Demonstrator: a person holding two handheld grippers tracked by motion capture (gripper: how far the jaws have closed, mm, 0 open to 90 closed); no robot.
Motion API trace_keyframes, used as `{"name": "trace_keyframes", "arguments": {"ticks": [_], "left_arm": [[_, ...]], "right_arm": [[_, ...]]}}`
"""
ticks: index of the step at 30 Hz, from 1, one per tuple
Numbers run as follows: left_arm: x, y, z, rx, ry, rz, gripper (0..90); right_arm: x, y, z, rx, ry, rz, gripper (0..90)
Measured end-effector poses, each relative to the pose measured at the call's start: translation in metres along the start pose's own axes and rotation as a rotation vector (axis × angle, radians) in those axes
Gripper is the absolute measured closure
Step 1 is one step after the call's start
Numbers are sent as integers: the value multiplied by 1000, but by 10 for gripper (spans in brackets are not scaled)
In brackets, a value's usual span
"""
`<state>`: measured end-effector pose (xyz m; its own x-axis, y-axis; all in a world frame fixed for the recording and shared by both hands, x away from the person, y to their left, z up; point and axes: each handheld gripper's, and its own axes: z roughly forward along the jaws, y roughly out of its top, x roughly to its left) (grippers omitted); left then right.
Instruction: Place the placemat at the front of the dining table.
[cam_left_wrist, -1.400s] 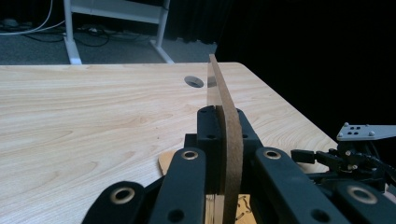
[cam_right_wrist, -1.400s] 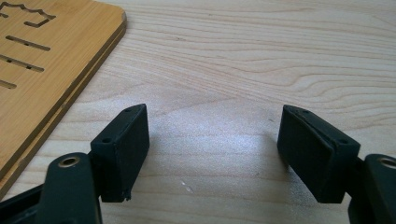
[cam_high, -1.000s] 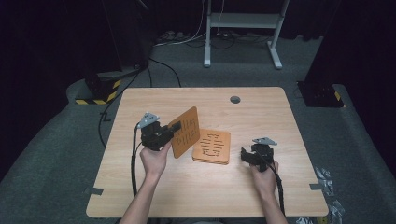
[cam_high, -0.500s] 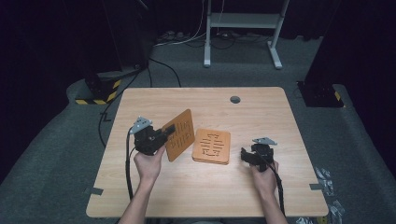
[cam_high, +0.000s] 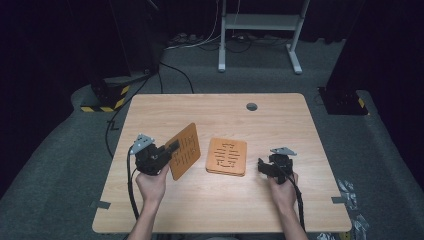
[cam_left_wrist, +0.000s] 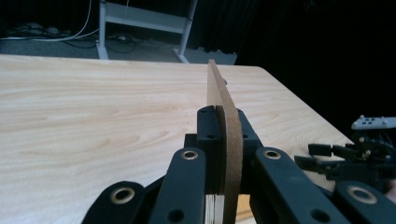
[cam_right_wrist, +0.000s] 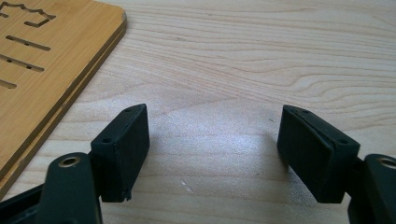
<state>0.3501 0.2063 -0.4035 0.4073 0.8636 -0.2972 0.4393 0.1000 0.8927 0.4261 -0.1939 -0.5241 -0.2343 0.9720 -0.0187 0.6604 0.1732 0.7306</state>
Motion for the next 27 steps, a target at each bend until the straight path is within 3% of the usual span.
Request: {"name": "trace_keyframes", "arguments": {"ticks": [17, 27], "left_arm": [[6, -24, -22, -14, 44, -30, 858], [10, -37, -31, -27, 77, -16, 858]], "right_arm": [[1, 0, 0, 0, 7, -8, 250], [1, 0, 0, 0, 7, -6, 250]]}}
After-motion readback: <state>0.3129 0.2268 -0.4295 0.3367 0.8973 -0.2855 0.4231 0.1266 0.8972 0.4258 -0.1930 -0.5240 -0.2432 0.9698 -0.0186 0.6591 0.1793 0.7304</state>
